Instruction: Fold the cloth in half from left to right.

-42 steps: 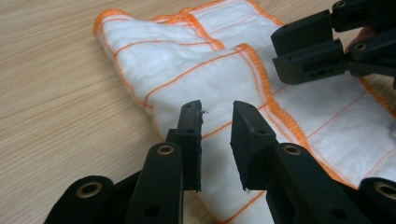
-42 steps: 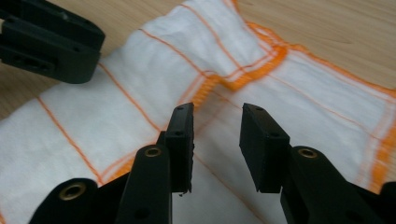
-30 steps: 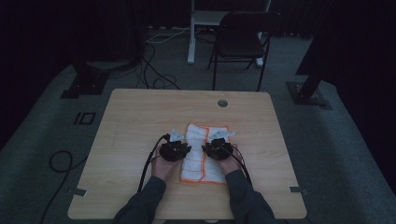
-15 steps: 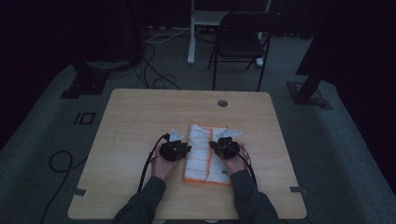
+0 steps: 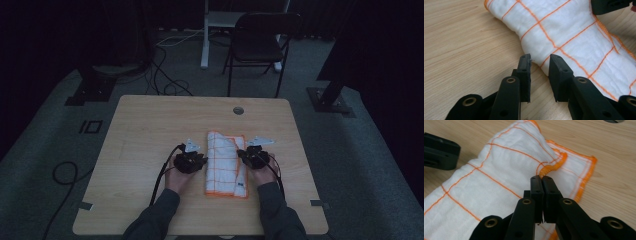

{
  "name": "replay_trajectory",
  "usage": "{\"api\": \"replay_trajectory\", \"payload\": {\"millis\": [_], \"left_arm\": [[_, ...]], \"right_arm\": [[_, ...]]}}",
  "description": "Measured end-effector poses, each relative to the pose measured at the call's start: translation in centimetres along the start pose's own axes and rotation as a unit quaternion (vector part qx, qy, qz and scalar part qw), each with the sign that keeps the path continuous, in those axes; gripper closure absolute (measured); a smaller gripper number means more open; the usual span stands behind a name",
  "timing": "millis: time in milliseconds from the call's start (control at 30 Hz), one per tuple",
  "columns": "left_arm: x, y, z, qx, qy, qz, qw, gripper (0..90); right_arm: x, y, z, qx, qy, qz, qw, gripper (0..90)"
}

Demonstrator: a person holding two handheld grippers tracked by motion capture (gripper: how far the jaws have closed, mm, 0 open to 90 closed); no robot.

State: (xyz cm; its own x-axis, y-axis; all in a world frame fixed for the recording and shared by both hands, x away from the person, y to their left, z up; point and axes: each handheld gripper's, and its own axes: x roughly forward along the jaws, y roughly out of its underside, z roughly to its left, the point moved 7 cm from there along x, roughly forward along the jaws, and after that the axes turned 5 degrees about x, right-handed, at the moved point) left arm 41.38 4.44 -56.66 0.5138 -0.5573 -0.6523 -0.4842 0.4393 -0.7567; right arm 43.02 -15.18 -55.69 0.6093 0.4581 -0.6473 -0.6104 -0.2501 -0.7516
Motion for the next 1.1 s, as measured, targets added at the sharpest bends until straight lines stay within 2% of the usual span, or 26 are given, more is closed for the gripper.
{"api": "replay_trajectory", "payload": {"millis": [200,467,733,800,900,1100], "left_arm": [[0.1,0.0,-0.1,0.001,0.001,0.002,1.0000,72.3],[0.3,0.0,-0.2,0.002,0.002,0.003,1.0000,72.3],[0.5,0.1,-0.6,0.005,0.007,0.006,0.9999,72.3],[0.6,0.1,-0.7,0.008,0.009,0.008,0.9999,72.0],[0.7,0.1,-0.8,0.008,0.010,0.007,0.9999,71.8],[0.9,0.1,-1.0,0.010,0.013,0.009,0.9998,71.9]], "right_arm": [[-0.2,0.5,-1.0,0.007,0.008,0.009,0.9999,88.3],[-0.7,0.3,-1.6,0.017,0.014,-0.001,0.9998,88.3],[0.1,1.2,-2.5,0.025,0.026,0.024,0.9991,87.8],[0.2,1.3,-2.5,0.025,0.028,0.026,0.9989,84.6],[-0.1,1.2,-2.5,0.024,0.027,0.020,0.9992,80.8],[-0.5,0.9,-2.7,0.024,0.030,0.012,0.9992,80.0]]}}
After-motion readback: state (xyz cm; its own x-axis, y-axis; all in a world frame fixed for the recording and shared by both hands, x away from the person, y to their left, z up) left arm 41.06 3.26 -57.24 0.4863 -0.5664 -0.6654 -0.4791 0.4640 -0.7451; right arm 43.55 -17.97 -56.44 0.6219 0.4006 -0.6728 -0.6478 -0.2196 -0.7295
